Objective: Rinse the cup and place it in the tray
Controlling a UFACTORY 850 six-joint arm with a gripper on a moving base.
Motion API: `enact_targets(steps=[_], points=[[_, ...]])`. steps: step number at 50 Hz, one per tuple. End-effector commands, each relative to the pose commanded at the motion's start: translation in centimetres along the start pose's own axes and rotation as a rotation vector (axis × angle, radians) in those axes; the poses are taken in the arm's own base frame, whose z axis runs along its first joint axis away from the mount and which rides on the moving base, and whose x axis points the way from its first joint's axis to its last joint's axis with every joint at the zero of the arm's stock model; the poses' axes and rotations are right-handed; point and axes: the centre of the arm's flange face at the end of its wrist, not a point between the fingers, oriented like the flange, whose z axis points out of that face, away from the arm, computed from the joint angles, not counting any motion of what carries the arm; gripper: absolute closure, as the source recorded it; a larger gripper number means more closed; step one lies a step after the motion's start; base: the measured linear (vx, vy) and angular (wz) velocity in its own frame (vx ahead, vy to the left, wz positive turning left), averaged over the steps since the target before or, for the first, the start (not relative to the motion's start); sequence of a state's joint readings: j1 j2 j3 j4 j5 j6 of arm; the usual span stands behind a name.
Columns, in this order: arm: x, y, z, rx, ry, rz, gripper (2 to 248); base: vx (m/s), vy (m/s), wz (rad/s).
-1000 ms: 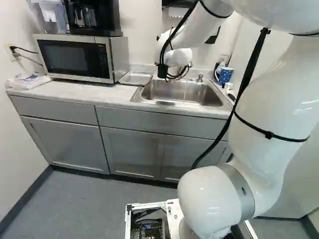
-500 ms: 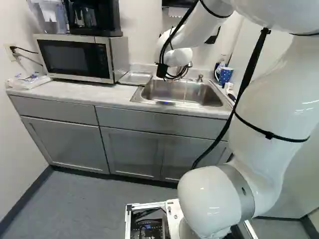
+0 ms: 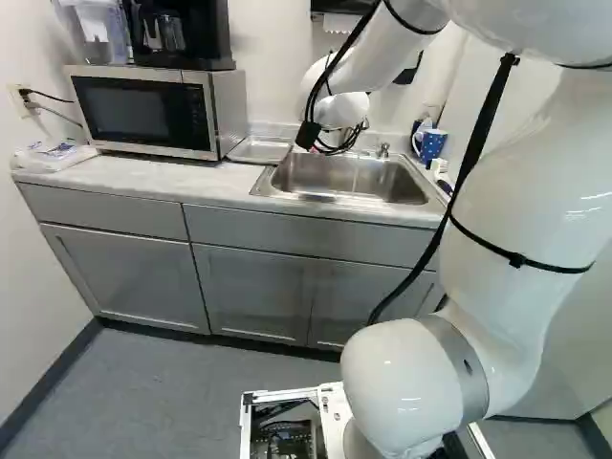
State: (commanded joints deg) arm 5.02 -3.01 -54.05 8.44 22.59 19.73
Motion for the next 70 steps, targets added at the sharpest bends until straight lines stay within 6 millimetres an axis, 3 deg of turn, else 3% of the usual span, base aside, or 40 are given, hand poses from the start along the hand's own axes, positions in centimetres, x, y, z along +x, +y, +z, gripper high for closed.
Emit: enact_targets(steps=[70], points=[[0.0,0.0,0.0,0.0,0.0,0.736,126,0.0,0.0,0.0]])
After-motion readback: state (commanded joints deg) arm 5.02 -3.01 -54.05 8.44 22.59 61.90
